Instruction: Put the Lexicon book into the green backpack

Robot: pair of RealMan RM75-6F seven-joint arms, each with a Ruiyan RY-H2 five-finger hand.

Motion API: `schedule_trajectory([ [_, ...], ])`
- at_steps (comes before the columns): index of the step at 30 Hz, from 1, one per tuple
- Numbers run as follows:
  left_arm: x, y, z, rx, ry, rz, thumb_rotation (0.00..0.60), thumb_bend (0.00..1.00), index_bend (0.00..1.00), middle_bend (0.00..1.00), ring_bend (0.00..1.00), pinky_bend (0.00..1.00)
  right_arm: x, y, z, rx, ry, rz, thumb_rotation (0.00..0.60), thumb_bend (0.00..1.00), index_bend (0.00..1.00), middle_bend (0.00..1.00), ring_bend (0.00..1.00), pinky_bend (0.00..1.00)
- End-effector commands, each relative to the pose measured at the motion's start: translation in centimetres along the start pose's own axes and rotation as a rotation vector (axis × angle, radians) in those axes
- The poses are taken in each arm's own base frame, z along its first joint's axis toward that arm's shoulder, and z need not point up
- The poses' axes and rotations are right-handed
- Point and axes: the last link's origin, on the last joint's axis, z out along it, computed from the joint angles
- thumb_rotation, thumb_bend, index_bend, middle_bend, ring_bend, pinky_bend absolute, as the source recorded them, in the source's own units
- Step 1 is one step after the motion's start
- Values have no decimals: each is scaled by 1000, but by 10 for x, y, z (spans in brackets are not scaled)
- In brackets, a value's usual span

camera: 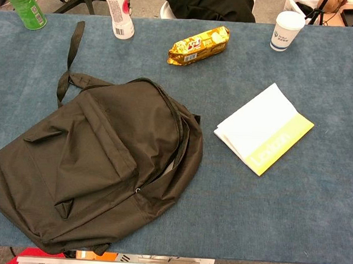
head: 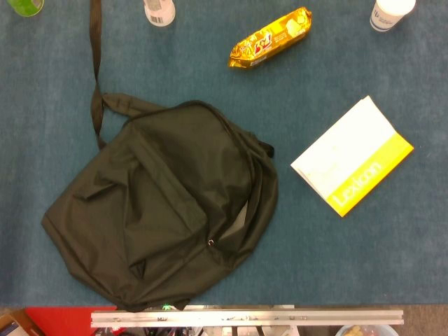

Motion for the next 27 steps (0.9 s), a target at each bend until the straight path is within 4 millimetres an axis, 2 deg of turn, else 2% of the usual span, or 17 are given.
schedule_trajectory([
  [1, -1, 0, 0, -1, -8, 4, 600, 170, 204, 235, 165, 214, 1, 1, -1, -3, 0, 1, 600, 287, 232, 364, 268, 453],
  [13, 1, 8, 4, -91, -40, 16, 600, 169, 204, 236, 168, 214, 10, 2, 1, -3, 34, 10, 600, 287, 232, 365, 268, 454],
  [20, -3, 23, 10, -229, -109, 61, 600, 169, 205, 232, 168, 214, 15, 1, 4, 3, 54, 0, 600, 288, 232, 365, 268, 453],
  [24, -12, 35, 13, -319, -162, 89, 600, 169, 202, 226, 164, 214, 16, 2, 4, 0, 57, -1, 600, 287, 232, 365, 268, 453],
  [27, -19, 44, 15, -384, -186, 112, 600, 169, 156, 200, 150, 214, 16, 3, 3, -3, 57, 0, 600, 287, 232, 365, 268, 454],
])
